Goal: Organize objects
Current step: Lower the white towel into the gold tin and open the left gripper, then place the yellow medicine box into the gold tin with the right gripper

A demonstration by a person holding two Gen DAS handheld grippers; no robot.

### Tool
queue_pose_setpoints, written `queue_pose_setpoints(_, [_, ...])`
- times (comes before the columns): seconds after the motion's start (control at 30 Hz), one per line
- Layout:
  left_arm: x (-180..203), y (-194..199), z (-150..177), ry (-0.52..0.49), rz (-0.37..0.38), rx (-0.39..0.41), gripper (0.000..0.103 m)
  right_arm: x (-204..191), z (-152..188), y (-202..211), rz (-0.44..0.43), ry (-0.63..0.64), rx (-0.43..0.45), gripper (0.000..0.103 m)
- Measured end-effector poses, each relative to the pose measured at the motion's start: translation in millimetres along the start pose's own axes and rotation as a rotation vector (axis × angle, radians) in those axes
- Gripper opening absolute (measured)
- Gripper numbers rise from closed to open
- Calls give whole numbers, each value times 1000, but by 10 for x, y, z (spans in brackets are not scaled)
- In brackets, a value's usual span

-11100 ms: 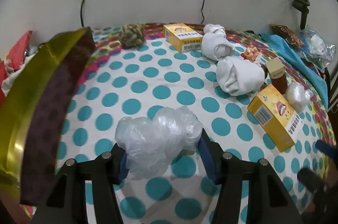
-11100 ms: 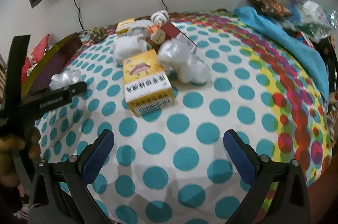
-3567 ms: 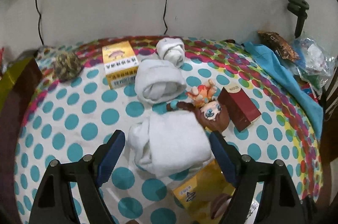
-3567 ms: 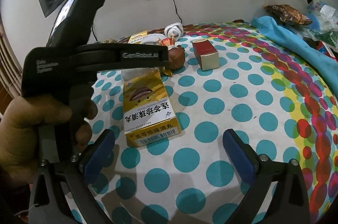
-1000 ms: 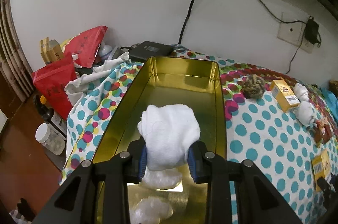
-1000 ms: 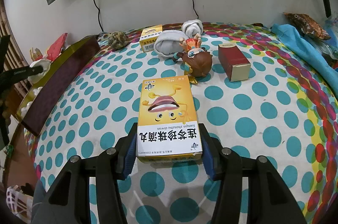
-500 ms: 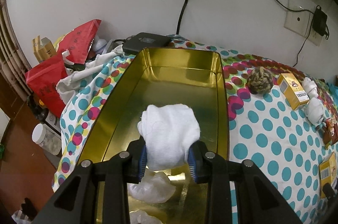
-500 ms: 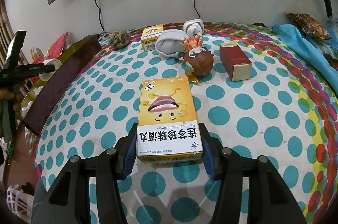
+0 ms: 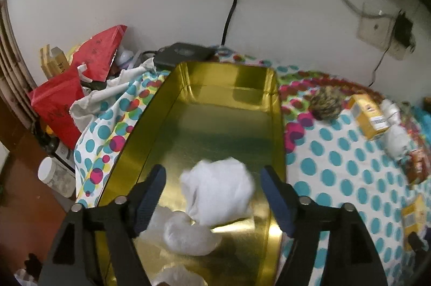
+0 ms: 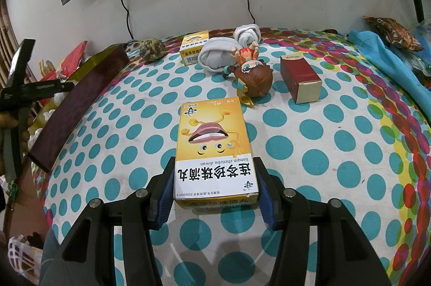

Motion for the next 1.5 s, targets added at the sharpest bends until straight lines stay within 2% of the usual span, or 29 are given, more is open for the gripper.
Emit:
queue_pose_setpoints(0.07, [-26,184,2,-4,7,34,85,-3,-1,1,-1,-1,0,51])
queue_pose_setpoints(0.27, [-175,929,253,11,36,121,85,-38,13,-1,14,23,-5,51])
queue_pose_setpoints(0.4, [-293,1286,681,24,25,125,85,-153,28,-15,6,55,-17,51])
queue_pose_setpoints(0.5, [-344,1398,972,36,16,116,85,-309,-8,-36,-5,52,-26,51])
queue_pose_setpoints(0.7, [-273,1480,1377,-17,44,101,85,-938,-216,-116,-58,138,-23,51])
queue_pose_setpoints(0.83, [-268,1527,1423,1,78,117,85,-1491,-367,-186,-115,184,-16,51])
queue_pose_setpoints(1.0, [-327,1546,1403,-16,60,155,85,-2202,-504,-355,-190,230,-25,51])
queue_pose_setpoints(1.17, [-370,1465,1432,-27,46,143,85,-2800,-610,-676,-238,251,-51,51])
queue_pose_setpoints(1.37, [-420,1411,1455,-6,51,126,85,-3203,-763,-1084,-252,266,-72,51])
queue_pose_setpoints(1.5, [-412,1362,1498,-15,47,108,85,-3342,-852,-1416,-227,282,-98,51])
Point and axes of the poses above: each gripper's, at about its wrist camera, not at the fingertips, and y roughly against the way its jaws point, x to its right, z to its underside, the point moved 8 cm from there along -y, roughly the way its jaws point, and after that the axes turned 12 degrees about x, right-handed, at the moved point
